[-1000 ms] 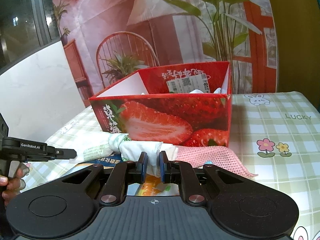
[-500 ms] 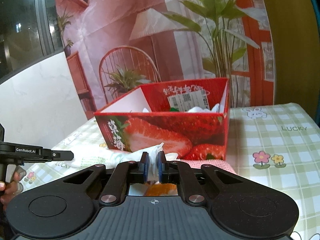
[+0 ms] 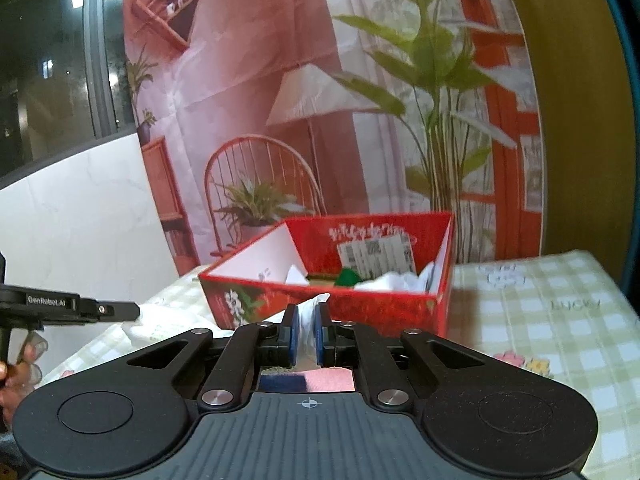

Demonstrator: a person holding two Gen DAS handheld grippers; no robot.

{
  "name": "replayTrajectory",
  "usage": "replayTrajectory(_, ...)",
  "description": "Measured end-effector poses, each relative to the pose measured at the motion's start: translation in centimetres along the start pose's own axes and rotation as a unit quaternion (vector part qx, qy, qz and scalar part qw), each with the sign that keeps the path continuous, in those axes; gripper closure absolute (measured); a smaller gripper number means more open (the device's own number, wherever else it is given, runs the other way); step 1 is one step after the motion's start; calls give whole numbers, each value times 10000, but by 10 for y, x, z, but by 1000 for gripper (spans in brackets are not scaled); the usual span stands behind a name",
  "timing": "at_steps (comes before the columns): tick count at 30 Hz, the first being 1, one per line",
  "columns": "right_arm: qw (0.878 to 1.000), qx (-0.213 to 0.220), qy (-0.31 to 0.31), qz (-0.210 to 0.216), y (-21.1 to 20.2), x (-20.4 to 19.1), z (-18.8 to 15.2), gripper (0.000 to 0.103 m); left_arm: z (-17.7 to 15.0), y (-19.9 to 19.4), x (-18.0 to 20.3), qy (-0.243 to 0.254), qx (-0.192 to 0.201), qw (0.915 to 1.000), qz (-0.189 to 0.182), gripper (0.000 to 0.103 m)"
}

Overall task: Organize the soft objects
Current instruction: 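Lift the white rolled towel with both grippers toward the red box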

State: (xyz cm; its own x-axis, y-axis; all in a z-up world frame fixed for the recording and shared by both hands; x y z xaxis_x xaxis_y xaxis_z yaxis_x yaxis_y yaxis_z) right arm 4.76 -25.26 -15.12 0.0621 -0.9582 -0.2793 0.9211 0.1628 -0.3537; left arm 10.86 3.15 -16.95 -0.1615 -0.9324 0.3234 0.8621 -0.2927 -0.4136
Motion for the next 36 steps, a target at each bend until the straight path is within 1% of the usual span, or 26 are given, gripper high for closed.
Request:
replayTrajectory(4, 9998, 178, -81, 5, -3, 0, 16, 96, 13, -2, 9, 128, 154, 9998, -94, 93)
replayTrajectory(8, 9994, 290, -195, -13, -3, -1, 29, 100, 21, 1, 17, 234, 209, 9994, -134, 93)
replayTrajectory(10, 9995, 208, -233, -45, 1, 0, 32, 101, 18, 8, 18, 213, 97, 9996, -131, 93)
replayTrajectory(13, 9999, -6, -135, -82, 9, 5, 23, 101, 7, 24, 11, 38, -239, 9996, -171, 90)
replayTrajectory(14, 9999, -89, -64, -92, 12, 7, 17, 101, 4, 30, 8, -24, -337, 9993, -150, 84)
replayTrajectory(15, 9998, -182, 14, -116, 14, 10, 11, 101, 1, 37, 3, -93, -443, 9989, -127, 69)
replayTrajectory(17, 9992, -333, 129, -199, 19, 15, -1, 100, -3, 48, -4, -157, -572, 9982, -77, 52)
replayTrajectory(19, 9983, -456, 233, -278, 21, 20, -13, 96, -6, 54, -4, -47, -619, 9981, -59, 51)
replayTrajectory(20, 9976, -519, 320, -319, 21, 22, -19, 92, -7, 57, -2, 15, -681, 9977, -69, 46)
replayTrajectory(21, 9970, -559, 398, -358, 21, 25, -23, 88, -7, 61, -1, 65, -758, 9971, -95, 40)
replayTrajectory(22, 9963, -592, 481, -396, 21, 28, -27, 85, -8, 63, 2, 103, -811, 9966, -129, 36)
replayTrajectory(23, 9958, -613, 530, -430, 20, 31, -31, 82, -8, 66, 3, 133, -837, 9962, -174, 29)
replayTrajectory(24, 9952, -624, 568, -495, 19, 32, -34, 78, -8, 69, 5, 162, -867, 9959, -224, 25)
replayTrajectory(25, 9945, -641, 617, -551, 19, 34, -37, 74, -8, 74, 7, 185, -903, 9954, -251, 24)
replayTrajectory(27, 9931, -694, 760, -565, 18, 36, -44, 62, -8, 84, 7, 192, -1003, 9944, -290, 22)
replayTrajectory(29, 9918, -744, 881, -550, 18, 38, -49, 54, -10, 97, 6, 104, -1137, 9930, -289, 20)
replayTrajectory(30, 9910, -784, 926, -559, 18, 38, -53, 52, -12, 102, 4, 40, -1226, 9920, -295, 19)
replayTrajectory(32, 9898, -857, 960, -616, 19, 39, -56, 51, -16, 112, 0, -57, -1367, 9902, -282, 19)
replayTrajectory(34, 9874, -916, 1002, -812, 20, 42, -59, 50, -19, 117, -1, -81, -1456, 9888, -306, 19)
replayTrajectory(36, 9863, -859, 1064, -924, 18, 44, -58, 40, -22, 121, -1, -93, -1516, 9877, -369, 19)
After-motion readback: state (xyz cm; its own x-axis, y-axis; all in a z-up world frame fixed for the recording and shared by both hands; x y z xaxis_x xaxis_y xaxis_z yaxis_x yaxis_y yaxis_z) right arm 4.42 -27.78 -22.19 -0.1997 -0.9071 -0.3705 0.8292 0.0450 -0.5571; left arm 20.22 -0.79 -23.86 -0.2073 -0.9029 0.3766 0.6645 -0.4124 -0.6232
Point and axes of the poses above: each gripper's, at about its wrist camera, not at the fingertips, and y roughly the way its jaws point, x to its right, z to its top, the point moved 2 cm from there along y, roughly the way its jaws point, and after that the axes turned 6 degrees about z, right-handed, at the moved point
